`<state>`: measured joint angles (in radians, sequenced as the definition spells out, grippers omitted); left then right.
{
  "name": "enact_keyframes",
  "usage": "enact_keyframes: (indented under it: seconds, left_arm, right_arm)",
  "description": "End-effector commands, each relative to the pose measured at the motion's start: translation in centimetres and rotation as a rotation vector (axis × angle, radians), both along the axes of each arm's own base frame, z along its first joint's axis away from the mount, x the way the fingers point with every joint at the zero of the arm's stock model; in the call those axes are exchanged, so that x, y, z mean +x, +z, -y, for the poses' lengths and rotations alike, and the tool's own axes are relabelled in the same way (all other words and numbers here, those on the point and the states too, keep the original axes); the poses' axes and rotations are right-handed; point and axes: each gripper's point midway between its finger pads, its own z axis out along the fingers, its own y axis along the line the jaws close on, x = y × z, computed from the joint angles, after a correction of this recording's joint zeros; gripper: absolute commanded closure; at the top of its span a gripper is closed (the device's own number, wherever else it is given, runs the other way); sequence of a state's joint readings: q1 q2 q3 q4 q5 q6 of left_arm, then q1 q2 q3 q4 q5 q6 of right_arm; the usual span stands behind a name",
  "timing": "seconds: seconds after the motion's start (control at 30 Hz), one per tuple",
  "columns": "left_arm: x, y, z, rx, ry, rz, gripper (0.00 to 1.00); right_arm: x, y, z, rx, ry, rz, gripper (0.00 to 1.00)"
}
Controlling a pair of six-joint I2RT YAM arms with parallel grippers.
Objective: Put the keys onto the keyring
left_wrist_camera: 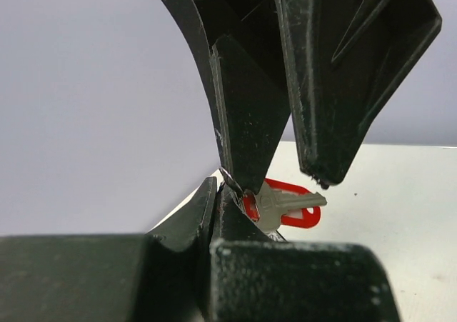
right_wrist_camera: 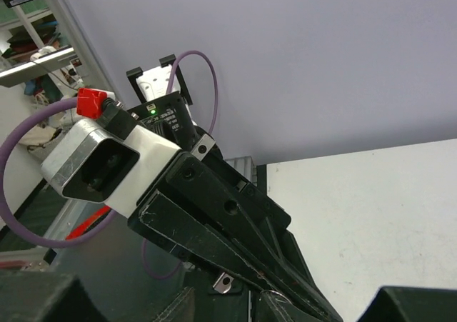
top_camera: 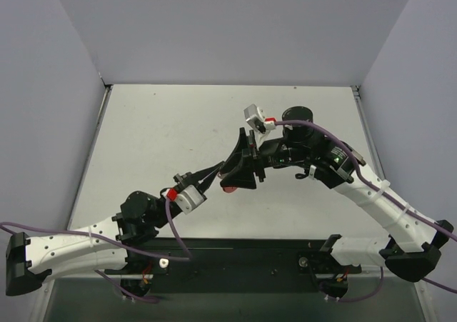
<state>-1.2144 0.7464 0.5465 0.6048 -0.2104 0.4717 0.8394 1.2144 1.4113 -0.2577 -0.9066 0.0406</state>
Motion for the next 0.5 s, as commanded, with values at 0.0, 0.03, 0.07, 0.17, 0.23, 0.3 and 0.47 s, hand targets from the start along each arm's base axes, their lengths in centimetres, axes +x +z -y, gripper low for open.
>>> enact_keyframes:
  seconds: [0.0,0.03,0.07,0.17,0.23,0.3,0.47]
  left_arm:
    - [-2.6,3.3,0.0,-0.128,-0.121,0.058,1.00]
    - [-2.6,3.3,0.0,-0.131,-0.121,0.057,1.00]
    - [-2.6,3.4,0.0,-0.132,-0.122,0.059,1.00]
    - [-2.6,3.4,-0.1,-0.137,-0.122,0.062,1.00]
    - [-2.6,3.3,-0.1,-0.142,-0.122,0.063,1.00]
    - [-2.7,3.4,-0.1,-0.153,-0.123,0.068,1.00]
    - [-2.7,3.3,0.0,-0.160,-0.129,0.077,1.00]
  right_arm:
    - [0.2,2.3,0.4,0.074,-0.032,0.110,0.58]
    - [0.1,2.5,0.5,0.078,-0.033,0.115,0.57]
    - [0.0,2.6,0.7,0.080,-0.034,0.114,0.56]
    - [-0.2,3.1,0.9,0.090,-0.034,0.124,0.52]
    - [-0.4,3.3,1.1,0.094,-0.031,0.127,0.50]
    - [-0.5,3.5,1.1,0.097,-0.028,0.130,0.50]
    - [-0.1,3.5,1.4,0.089,-0.049,0.156,0.50]
